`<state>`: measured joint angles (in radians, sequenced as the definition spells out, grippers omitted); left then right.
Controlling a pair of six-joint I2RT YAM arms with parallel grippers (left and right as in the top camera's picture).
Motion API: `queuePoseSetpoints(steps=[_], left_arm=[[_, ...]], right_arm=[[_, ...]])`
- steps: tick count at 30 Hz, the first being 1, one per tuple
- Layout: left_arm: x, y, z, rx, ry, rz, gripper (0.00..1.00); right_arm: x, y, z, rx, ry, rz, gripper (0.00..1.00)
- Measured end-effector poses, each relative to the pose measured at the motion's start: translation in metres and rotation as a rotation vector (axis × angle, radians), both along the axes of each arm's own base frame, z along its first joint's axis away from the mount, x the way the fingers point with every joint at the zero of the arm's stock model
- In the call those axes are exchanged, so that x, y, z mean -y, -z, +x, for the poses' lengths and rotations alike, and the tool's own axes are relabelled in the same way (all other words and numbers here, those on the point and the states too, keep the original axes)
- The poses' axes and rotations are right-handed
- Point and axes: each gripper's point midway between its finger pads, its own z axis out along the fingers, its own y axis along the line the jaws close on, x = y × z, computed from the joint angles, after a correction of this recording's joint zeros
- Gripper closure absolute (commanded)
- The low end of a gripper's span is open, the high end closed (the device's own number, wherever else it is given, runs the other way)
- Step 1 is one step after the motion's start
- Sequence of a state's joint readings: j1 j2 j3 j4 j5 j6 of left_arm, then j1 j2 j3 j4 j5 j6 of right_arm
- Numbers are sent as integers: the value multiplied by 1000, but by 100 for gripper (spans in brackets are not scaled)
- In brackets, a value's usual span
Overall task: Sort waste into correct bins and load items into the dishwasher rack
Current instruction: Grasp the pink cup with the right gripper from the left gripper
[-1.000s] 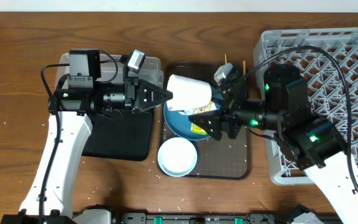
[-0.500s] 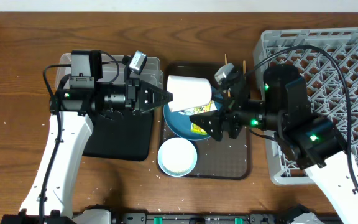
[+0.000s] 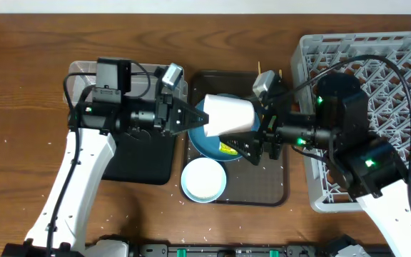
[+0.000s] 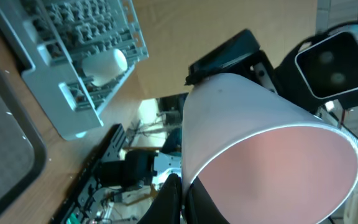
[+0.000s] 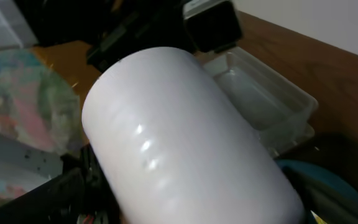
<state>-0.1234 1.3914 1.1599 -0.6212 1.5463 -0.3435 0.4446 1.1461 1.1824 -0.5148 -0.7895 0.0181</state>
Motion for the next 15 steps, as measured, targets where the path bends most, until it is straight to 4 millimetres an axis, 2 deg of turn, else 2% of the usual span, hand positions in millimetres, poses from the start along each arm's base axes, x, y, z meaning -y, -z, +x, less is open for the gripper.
queuePoseSetpoints(steps=[6, 9, 12, 13, 15], left_arm=[[1, -1, -1, -1, 5, -3, 94], [0, -6, -5, 10, 10, -12, 94], [0, -9, -7, 19, 12, -18, 94], [0, -9, -7, 20, 13, -18, 89], [0, -10, -8, 24, 14, -20, 66]], right_arm=[[-5, -3, -10, 26, -87, 20, 26], [-7, -5, -16, 36, -124, 32, 40], [-7, -7, -18, 36, -136, 39, 48], [-7, -7, -19, 38, -138, 39, 49], [-7, -7, -20, 36, -143, 41, 48]])
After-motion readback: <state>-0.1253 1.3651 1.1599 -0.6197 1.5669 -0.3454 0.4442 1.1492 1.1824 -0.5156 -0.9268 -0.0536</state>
